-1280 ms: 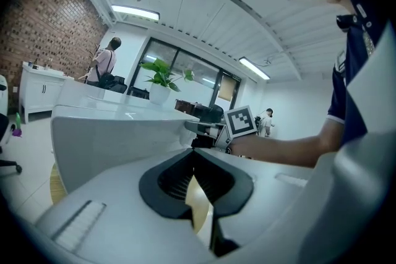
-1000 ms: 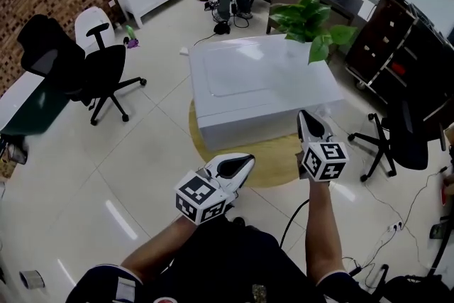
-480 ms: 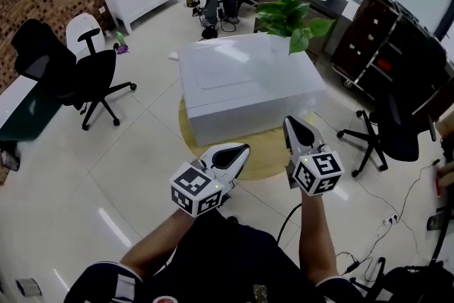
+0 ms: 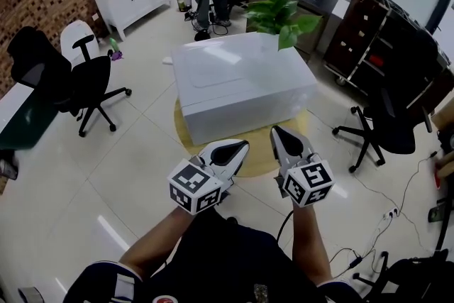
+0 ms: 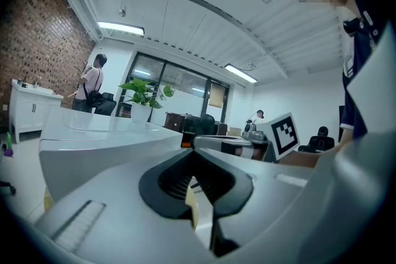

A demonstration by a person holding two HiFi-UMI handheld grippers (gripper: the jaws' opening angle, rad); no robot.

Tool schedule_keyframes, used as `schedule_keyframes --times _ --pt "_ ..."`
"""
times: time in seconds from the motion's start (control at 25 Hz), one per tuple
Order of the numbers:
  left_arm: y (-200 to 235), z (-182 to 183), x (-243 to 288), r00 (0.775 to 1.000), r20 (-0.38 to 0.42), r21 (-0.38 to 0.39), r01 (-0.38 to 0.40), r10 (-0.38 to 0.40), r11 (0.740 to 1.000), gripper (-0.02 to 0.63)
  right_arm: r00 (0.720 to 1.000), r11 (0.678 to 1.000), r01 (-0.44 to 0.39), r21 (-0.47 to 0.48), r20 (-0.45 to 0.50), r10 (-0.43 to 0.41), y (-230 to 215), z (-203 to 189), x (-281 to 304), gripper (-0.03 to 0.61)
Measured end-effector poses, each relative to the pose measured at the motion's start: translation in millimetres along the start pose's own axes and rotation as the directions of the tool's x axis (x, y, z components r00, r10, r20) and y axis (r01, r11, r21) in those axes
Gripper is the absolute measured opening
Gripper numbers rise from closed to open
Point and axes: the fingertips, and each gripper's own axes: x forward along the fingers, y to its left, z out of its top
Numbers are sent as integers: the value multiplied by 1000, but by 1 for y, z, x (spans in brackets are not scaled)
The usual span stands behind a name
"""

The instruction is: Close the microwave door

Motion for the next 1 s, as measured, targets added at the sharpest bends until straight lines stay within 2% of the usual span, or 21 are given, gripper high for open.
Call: schedule_keyframes --times 0.44,1.0 --pt "-2 0 -10 1000 -8 16 -6 6 1000 5 1000 1000 -16 -23 -1 16 17 4 -2 2" --pt "-9 -4 -9 1000 -6 9 6 -6 1000 3 1000 999 -9 -46 -13 8 15 2 -8 0"
